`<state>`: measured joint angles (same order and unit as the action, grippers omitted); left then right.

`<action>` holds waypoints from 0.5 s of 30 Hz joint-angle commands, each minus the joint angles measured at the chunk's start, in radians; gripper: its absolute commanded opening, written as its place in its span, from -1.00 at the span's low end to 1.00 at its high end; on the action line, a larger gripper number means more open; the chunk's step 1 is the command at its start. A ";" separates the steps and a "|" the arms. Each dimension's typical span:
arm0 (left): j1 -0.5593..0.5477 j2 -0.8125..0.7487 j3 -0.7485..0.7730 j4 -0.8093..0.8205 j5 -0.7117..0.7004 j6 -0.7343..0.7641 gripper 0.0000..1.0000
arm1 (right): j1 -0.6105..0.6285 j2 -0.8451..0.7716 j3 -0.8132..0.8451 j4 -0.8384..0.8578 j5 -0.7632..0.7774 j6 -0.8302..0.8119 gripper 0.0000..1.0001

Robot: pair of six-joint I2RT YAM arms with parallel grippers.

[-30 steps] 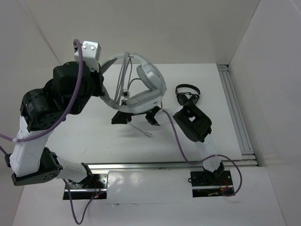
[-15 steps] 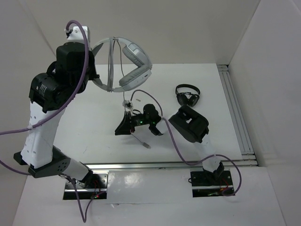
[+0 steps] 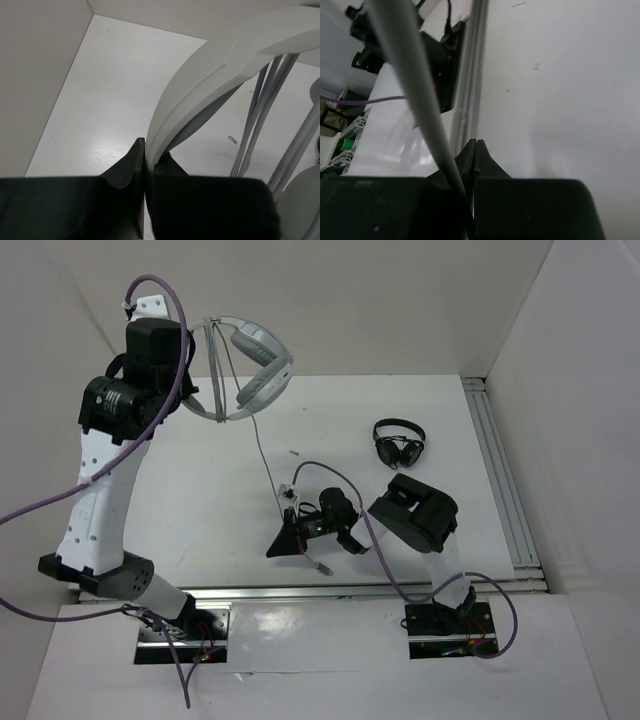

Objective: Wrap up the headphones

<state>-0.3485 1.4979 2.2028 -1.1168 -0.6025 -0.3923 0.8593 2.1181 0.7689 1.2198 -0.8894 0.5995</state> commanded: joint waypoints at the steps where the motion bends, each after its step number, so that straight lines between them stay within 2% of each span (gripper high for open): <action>1: 0.060 0.059 -0.014 0.172 -0.040 -0.120 -1.00 | 0.075 -0.192 -0.062 -0.044 0.056 -0.121 -1.00; 2: 0.071 0.080 -0.014 0.172 -0.049 -0.129 -1.00 | 0.092 -0.228 -0.074 -0.095 0.075 -0.150 -1.00; 3: 0.098 0.103 -0.003 0.172 -0.065 -0.146 -1.00 | 0.110 -0.262 -0.074 -0.243 0.107 -0.223 -1.00; 6: 0.140 0.189 0.008 0.137 -0.054 -0.212 -1.00 | 0.197 -0.374 -0.065 -0.484 0.184 -0.323 -1.00; 8: 0.140 0.229 0.008 0.121 -0.043 -0.235 -1.00 | 0.240 -0.421 -0.030 -0.592 0.196 -0.349 -1.00; 9: 0.140 0.263 -0.006 0.112 -0.083 -0.246 -1.00 | 0.253 -0.444 -0.007 -0.673 0.196 -0.363 -1.00; 11: 0.129 0.288 -0.038 0.097 -0.126 -0.269 -1.00 | 0.296 -0.537 0.012 -0.762 0.245 -0.417 -1.00; 15: 0.129 0.297 -0.225 0.143 -0.135 -0.270 -1.00 | 0.346 -0.697 0.095 -1.009 0.362 -0.512 -1.00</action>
<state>-0.2146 1.8160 2.0514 -1.0710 -0.6907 -0.5915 1.1748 1.5532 0.7723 0.4400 -0.6277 0.2054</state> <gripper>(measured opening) 0.127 0.007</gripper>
